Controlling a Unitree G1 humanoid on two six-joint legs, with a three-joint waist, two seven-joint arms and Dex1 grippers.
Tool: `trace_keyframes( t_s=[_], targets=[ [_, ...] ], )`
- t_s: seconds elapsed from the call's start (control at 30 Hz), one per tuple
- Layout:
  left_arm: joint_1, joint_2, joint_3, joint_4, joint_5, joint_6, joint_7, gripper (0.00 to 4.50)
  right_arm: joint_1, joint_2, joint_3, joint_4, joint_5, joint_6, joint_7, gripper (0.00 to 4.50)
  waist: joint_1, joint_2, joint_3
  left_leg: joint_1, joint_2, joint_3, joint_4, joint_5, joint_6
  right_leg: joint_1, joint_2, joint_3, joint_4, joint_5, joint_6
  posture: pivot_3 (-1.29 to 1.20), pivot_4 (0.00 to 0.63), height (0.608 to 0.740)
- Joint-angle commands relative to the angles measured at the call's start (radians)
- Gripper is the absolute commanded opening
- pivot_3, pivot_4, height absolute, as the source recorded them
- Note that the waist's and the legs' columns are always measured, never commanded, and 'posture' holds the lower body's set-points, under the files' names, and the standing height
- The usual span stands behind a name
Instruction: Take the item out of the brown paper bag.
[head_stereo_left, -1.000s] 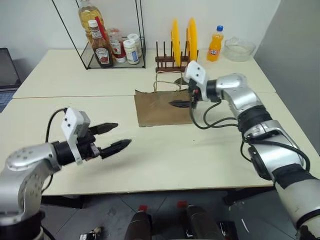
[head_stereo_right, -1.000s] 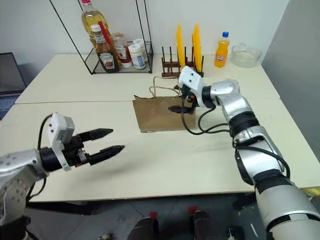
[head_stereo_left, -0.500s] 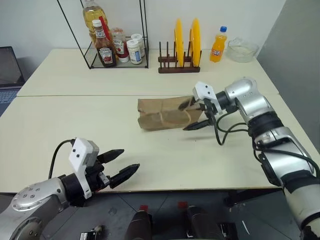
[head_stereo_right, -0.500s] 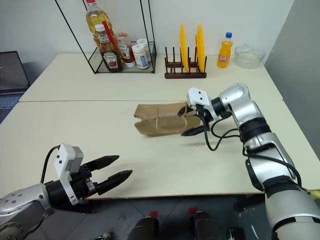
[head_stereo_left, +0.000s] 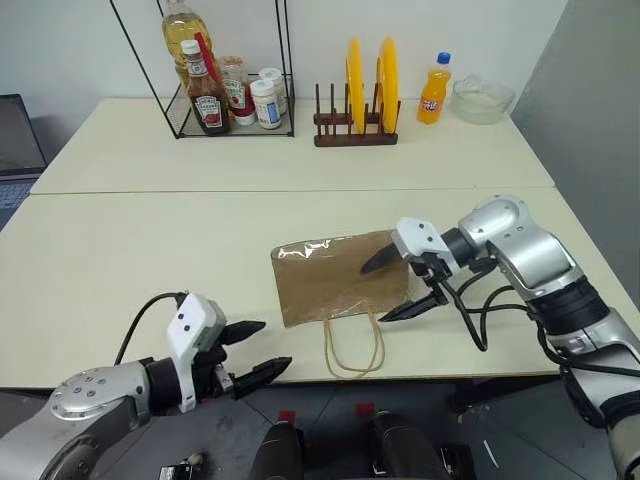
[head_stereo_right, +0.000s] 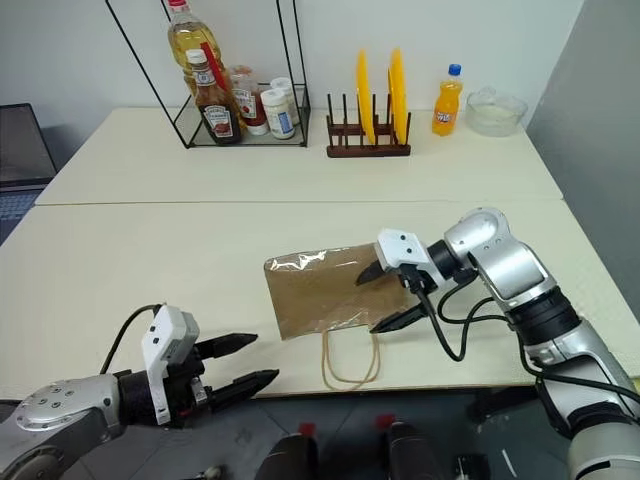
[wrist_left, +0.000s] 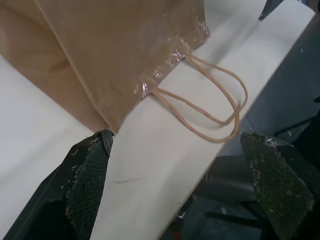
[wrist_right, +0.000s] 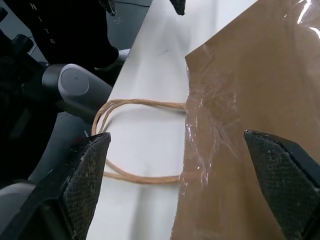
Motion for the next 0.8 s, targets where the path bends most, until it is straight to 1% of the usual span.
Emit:
trace_keyframes(
  t_s=[0.03, 0.1, 0.17, 0.23, 0.27, 0.3, 0.33, 0.4, 0.5, 0.6, 0.7, 0.77, 0.8],
  targets=[
    [0.032, 0.019, -0.01, 0.01, 0.027, -0.058, -0.033, 4.28, 0.061, -0.047, -0.074, -0.138, 0.051, 0.028, -0.018, 4.5, 0.002, 0.0, 0.0, 0.0, 0.0, 0.0, 0.0, 0.0, 0.0, 0.0, 0.0, 0.0, 0.0, 0.0, 0.0, 0.0, 0.15, 0.74],
    [0.043, 0.02, -0.027, 0.026, 0.045, -0.082, -0.041, 4.28, 0.157, -0.061, -0.078, -0.224, 0.049, -0.01, -0.045, 4.5, 0.006, 0.0, 0.0, 0.0, 0.0, 0.0, 0.0, 0.0, 0.0, 0.0, 0.0, -0.001, -0.001, 0.0, 0.0, 0.0, 0.15, 0.74],
    [0.042, 0.021, -0.049, 0.041, 0.06, -0.101, -0.046, 4.28, 0.27, -0.07, -0.068, -0.3, 0.028, -0.101, -0.06, 4.5, 0.009, 0.0, 0.0, 0.0, 0.001, 0.0, 0.0, 0.0, 0.0, 0.0, 0.001, -0.001, -0.001, -0.001, 0.0, 0.0, 0.15, 0.74],
    [0.02, 0.021, -0.073, 0.06, 0.06, -0.109, -0.054, 4.28, 0.366, -0.061, -0.045, -0.32, -0.033, -0.264, -0.084, 4.5, 0.012, 0.0, 0.0, 0.0, 0.001, 0.0, 0.0, 0.0, 0.0, 0.0, 0.001, 0.0, -0.001, -0.001, 0.0, 0.0, 0.15, 0.74],
    [0.009, 0.022, -0.084, 0.069, 0.061, -0.114, -0.06, 4.28, 0.395, -0.05, -0.034, -0.3, -0.076, -0.369, -0.102, 4.5, 0.012, 0.0, 0.0, 0.0, 0.001, 0.0, 0.0, 0.0, 0.0, 0.0, 0.001, 0.0, -0.001, -0.003, 0.003, 0.0, 0.15, 0.74],
    [-0.005, 0.03, -0.103, 0.08, 0.068, -0.122, -0.071, 4.28, 0.412, -0.036, -0.02, -0.238, -0.137, -0.531, -0.131, 4.5, 0.011, 0.0, 0.0, 0.0, 0.001, 0.0, 0.0, 0.0, 0.0, 0.0, 0.001, 0.0, -0.001, -0.003, 0.004, 0.0, 0.15, 0.74],
    [-0.016, 0.037, -0.12, 0.088, 0.076, -0.129, -0.082, 4.28, 0.419, -0.026, -0.012, -0.178, -0.186, -0.668, -0.155, 4.5, 0.01, 0.0, 0.0, 0.0, 0.001, 0.001, 0.0, 0.0, 0.0, 0.0, 0.001, 0.0, -0.001, -0.003, 0.004, 0.0, 0.15, 0.74],
    [-0.037, 0.049, -0.141, 0.103, 0.082, -0.138, -0.098, 4.28, 0.415, -0.002, -0.007, -0.06, -0.245, -0.873, -0.206, 4.5, 0.008, -0.001, 0.0, 0.003, 0.001, 0.004, 0.0, 0.0, 0.0, 0.001, 0.002, 0.0, -0.001, -0.003, 0.005, 0.0, 0.15, 0.74],
    [-0.057, 0.066, -0.149, 0.122, 0.082, -0.149, -0.122, 4.28, 0.384, 0.042, -0.013, 0.066, -0.289, -1.03, -0.289, 4.5, 0.008, -0.001, 0.0, 0.004, 0.001, 0.005, 0.0, 0.0, 0.0, 0.001, 0.003, 0.001, -0.001, -0.003, 0.004, 0.0, 0.15, 0.74],
    [-0.079, 0.079, -0.16, 0.142, 0.085, -0.156, -0.137, 4.28, 0.352, 0.065, 0.014, 0.159, -0.358, -1.152, -0.342, 4.5, 0.009, 0.0, 0.0, 0.004, 0.002, 0.005, 0.0, 0.0, 0.0, 0.001, 0.003, 0.002, 0.0, -0.001, 0.0, 0.0, 0.15, 0.74],
    [-0.096, 0.084, -0.172, 0.15, 0.085, -0.157, -0.145, 4.28, 0.327, 0.073, 0.038, 0.24, -0.412, -1.236, -0.384, 4.5, 0.01, -0.001, 0.0, 0.004, 0.002, 0.004, 0.0, 0.0, 0.0, 0.001, 0.003, 0.002, 0.0, -0.001, 0.0, 0.0, 0.15, 0.74],
    [-0.102, 0.085, -0.178, 0.152, 0.086, -0.158, -0.148, 4.28, 0.312, 0.086, 0.041, 0.27, -0.407, -1.24, -0.41, 4.5, 0.009, -0.001, -0.001, 0.004, 0.002, 0.004, 0.0, 0.0, 0.0, 0.002, 0.003, 0.002, 0.0, 0.0, 0.0, 0.0, 0.15, 0.74],
    [-0.103, 0.085, -0.181, 0.152, 0.086, -0.158, -0.148, 4.32, 0.306, 0.095, 0.04, 0.267, -0.38, -1.223, -0.415, 4.32, 0.009, -0.001, -0.001, 0.004, 0.002, 0.004, 0.0, 0.0, 0.0, 0.002, 0.003, 0.003, 0.0, 0.0, 0.0, 0.0, 0.15, 0.74]
  ],
)
